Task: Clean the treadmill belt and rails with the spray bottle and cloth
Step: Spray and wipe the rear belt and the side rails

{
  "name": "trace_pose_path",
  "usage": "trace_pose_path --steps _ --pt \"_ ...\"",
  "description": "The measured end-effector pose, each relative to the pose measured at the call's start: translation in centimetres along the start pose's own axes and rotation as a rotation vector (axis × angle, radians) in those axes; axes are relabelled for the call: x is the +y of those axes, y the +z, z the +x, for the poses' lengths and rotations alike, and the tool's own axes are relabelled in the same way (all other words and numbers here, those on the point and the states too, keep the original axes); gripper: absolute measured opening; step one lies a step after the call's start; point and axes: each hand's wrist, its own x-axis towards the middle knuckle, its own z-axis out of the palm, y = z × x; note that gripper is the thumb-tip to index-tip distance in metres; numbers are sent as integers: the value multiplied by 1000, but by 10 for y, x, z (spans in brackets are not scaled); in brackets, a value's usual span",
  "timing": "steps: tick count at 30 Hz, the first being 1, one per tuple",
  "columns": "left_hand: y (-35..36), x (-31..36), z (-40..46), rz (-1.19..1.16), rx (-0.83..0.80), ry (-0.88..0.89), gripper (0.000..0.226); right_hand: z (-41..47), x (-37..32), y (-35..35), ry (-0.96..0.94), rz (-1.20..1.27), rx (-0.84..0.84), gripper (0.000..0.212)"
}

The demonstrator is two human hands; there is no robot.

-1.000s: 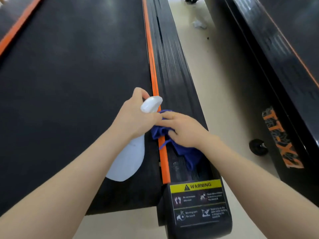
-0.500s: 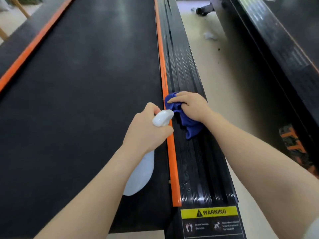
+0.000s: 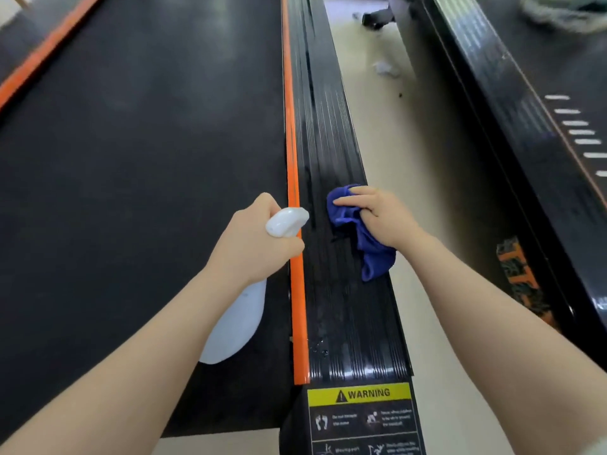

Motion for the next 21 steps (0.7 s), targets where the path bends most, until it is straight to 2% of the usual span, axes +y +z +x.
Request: trace_pose_path --steps 7,12,15,18,21 --pt "6 1 5 43 13 -23 24 43 8 1 27 -16 52 52" --pt "17 9 -8 163 -35 2 27 -34 -3 14 -46 16 73 54" --pt "12 8 -8 153 24 -5 27 -75 -24 25 -142 -10 0 58" --pt "4 6 -11 102 92 -9 29 -79 -29 28 -212 -65 -8 61" --pt "-4 4 -21 41 135 38 27 -48 -28 24 -112 -141 13 61"
